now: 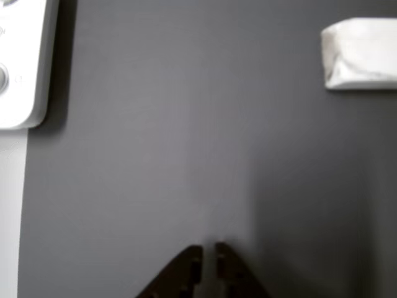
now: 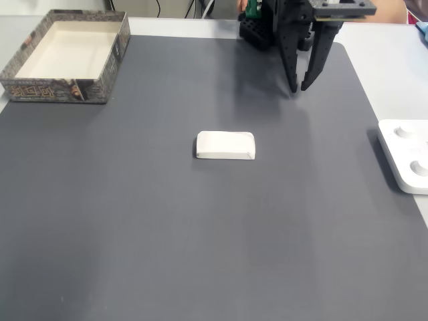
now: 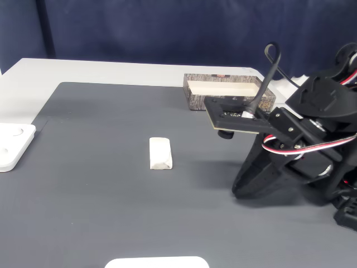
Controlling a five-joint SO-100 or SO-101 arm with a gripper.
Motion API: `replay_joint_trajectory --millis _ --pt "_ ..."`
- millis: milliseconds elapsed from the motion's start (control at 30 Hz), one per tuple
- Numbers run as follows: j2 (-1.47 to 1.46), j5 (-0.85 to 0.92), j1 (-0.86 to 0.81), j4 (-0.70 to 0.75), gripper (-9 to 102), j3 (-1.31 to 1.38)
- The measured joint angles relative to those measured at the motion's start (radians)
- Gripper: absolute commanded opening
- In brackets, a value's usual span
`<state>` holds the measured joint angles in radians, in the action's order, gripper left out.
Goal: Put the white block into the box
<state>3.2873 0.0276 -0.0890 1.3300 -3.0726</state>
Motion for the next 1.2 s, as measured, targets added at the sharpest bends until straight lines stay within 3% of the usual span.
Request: replay_joint_trajectory --millis 167,333,733,1200 --pt "-0.020 -0.005 0.000 -0.049 -2 0.002" --pt "-0.227 -0.032 -0.006 -0.112 -2 0.054" --pt "-0.761 -0.176 -0.175 -0.118 -2 0.555" --pt "-1.282 -0.232 -0.348 0.034 -2 1.063"
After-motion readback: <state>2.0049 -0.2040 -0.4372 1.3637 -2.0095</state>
